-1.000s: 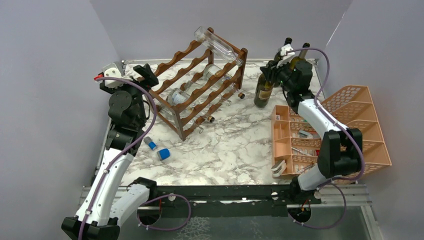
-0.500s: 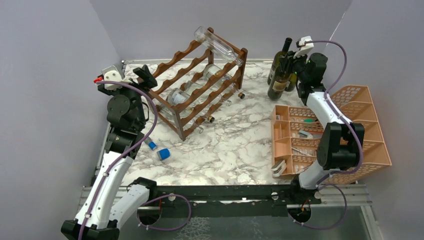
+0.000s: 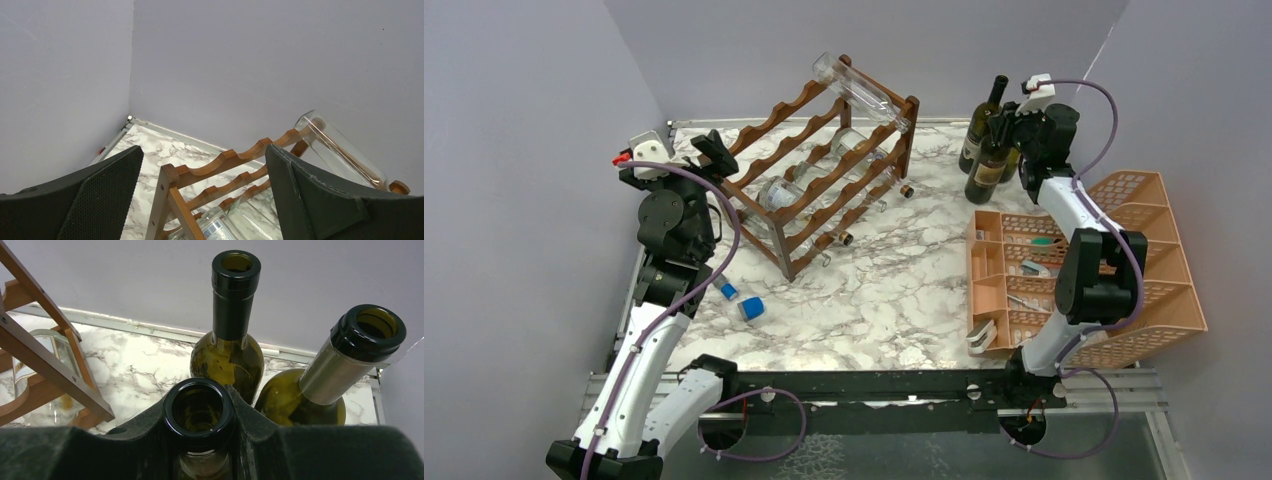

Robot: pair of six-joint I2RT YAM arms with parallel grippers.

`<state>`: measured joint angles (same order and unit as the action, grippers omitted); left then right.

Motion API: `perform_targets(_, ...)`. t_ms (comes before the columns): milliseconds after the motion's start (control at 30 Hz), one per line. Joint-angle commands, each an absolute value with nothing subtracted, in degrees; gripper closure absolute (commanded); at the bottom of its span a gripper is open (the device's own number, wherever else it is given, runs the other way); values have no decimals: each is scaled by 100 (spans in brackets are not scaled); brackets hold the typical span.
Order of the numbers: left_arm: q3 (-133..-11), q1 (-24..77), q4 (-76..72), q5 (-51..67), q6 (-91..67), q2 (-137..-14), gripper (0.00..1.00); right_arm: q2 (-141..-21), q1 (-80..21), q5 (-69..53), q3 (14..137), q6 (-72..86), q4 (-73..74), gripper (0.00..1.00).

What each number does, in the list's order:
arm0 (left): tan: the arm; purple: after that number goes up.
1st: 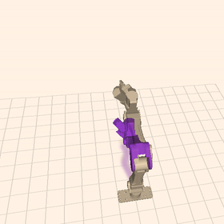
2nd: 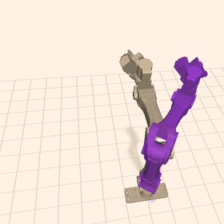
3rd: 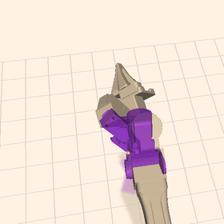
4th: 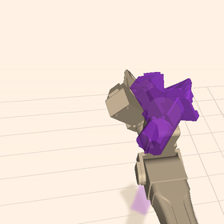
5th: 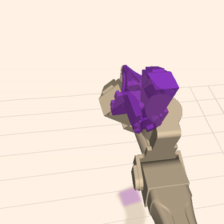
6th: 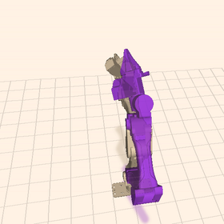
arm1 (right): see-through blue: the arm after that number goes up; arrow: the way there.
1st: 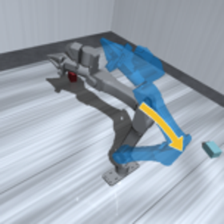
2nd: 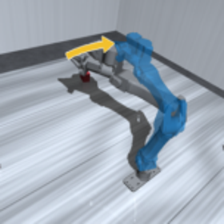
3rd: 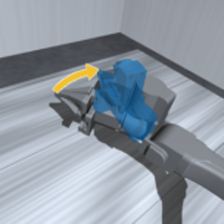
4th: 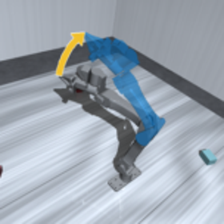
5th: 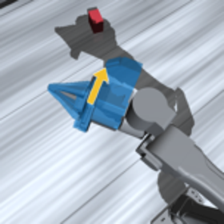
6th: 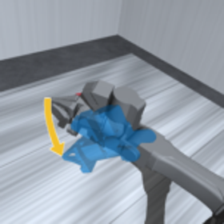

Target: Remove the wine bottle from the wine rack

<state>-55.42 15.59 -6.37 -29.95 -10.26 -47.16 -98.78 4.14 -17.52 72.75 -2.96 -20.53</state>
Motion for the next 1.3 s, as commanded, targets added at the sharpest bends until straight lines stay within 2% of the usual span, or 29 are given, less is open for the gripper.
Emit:
perform_targets(0, -5493, 1552, -819, -2980, -934, -4641, 1, -9886, 439, -1660, 7646, -221, -2405, 95)
perform_targets(33, -5488, 1552, -824, -2988, -934, -4645, 1, -9900, 439, -1664, 7671, -228, -2363, 90)
perform_targets(100, -5483, 1552, -831, -2975, -934, -4634, 1, -9932, 439, -1598, 7728, -234, -2220, 68)
perform_targets(133, -5476, 1552, -835, -2971, -932, -4638, 1, -9943, 439, -1588, 7762, -252, -2131, 61)
perform_targets(367, -5459, 1556, -850, -2955, -931, -4618, 1, -9705, 439, -1489, 7785, -363, -1734, 31)
perform_targets(500, -5433, 1572, -873, -2946, -923, -4589, 1, -9335, 439, -1531, 7782, -257, -1402, 21)
perform_targets(533, -5420, 1568, -890, -2954, -923, -4574, 1, -9208, 439, -1523, 7755, -233, -1308, 17)
perform_targets(567, -5408, 1578, -901, -2953, -927, -4566, 1, -9042, 439, -1525, 7706, -216, -1221, 5)
perform_targets(600, -5391, 1579, -914, -2958, -923, -4564, 1, -8871, 439, -1540, 7668, -199, -1124, 0)
perform_targets(733, -5345, 1599, -952, -2953, -927, -4568, 1, -8083, 439, -1593, 7498, -58, -728, 0)
perform_targets(967, -5328, 1640, -952, -2883, -988, -4564, 1, -6304, 439, -1082, 6514, 1886, -540, 0)
perform_targets(1100, -5328, 1670, -944, -2841, -1033, -4607, 1, -5877, 439, -1840, 6550, 2271, -86, 0)
perform_targets(1267, -5319, 1677, -903, -2736, -1139, -4661, 1, -6130, 439, -3435, 6996, 2290, 419, 0)
